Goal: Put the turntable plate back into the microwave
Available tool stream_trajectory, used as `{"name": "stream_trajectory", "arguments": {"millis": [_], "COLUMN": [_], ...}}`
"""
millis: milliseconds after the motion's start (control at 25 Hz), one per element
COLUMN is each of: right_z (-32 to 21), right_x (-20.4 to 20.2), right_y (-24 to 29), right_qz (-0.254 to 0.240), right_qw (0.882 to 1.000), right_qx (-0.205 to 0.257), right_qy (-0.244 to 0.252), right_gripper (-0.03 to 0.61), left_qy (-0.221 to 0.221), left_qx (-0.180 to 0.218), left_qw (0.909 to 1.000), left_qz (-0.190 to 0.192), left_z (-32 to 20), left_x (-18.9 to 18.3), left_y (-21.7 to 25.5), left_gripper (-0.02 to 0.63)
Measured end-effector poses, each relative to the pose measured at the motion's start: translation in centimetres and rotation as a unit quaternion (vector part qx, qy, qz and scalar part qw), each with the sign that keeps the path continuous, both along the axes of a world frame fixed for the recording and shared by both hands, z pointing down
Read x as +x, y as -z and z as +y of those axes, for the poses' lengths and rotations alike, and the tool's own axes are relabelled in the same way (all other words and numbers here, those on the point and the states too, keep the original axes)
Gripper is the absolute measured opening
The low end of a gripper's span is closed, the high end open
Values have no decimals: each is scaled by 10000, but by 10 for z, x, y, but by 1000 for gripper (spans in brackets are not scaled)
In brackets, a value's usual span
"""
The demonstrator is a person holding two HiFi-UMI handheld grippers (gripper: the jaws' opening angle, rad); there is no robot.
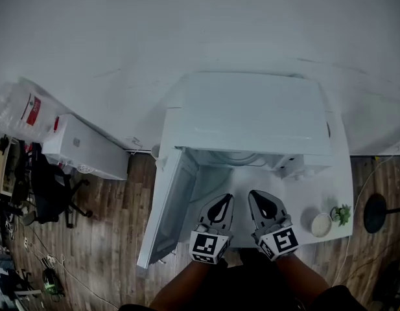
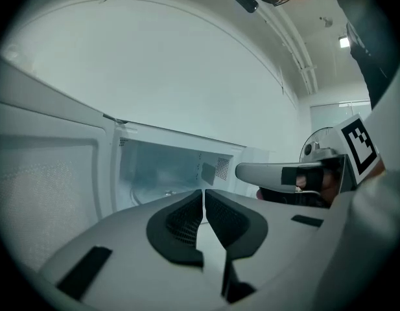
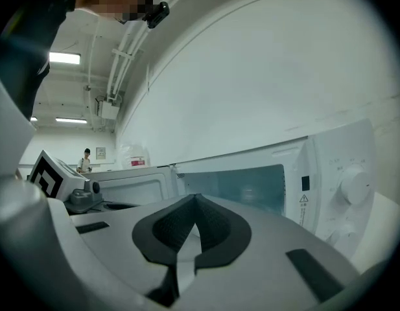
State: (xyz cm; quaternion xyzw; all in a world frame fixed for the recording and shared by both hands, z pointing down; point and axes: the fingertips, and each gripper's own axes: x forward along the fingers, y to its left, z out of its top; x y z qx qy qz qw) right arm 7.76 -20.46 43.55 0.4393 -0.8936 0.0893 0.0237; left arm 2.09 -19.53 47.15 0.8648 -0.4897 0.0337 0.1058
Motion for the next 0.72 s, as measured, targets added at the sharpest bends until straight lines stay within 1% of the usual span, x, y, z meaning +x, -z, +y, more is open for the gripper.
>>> {"name": "stream_trajectory", "arguments": {"millis": [120, 400, 720], "right_z": [6, 15, 22], "right_x": [-2, -6, -10], "right_y": [9, 19, 37], "right_qz": [-17, -18, -137], "right_qw": [10000, 9999, 9994], "right_qx": [66, 34, 257], "right_qy": [-36, -126, -191], "right_gripper": [17, 18, 17], "left_qy": [-94, -163, -206], "left_qx": [3, 51, 118], "left_qw": [9999, 9998, 9997], "left_qz": [-113, -142, -95], "left_z": [6, 4, 11], "left_x": [2, 0, -4], "left_y": [6, 21, 34], "left_gripper": [31, 31, 31]}}
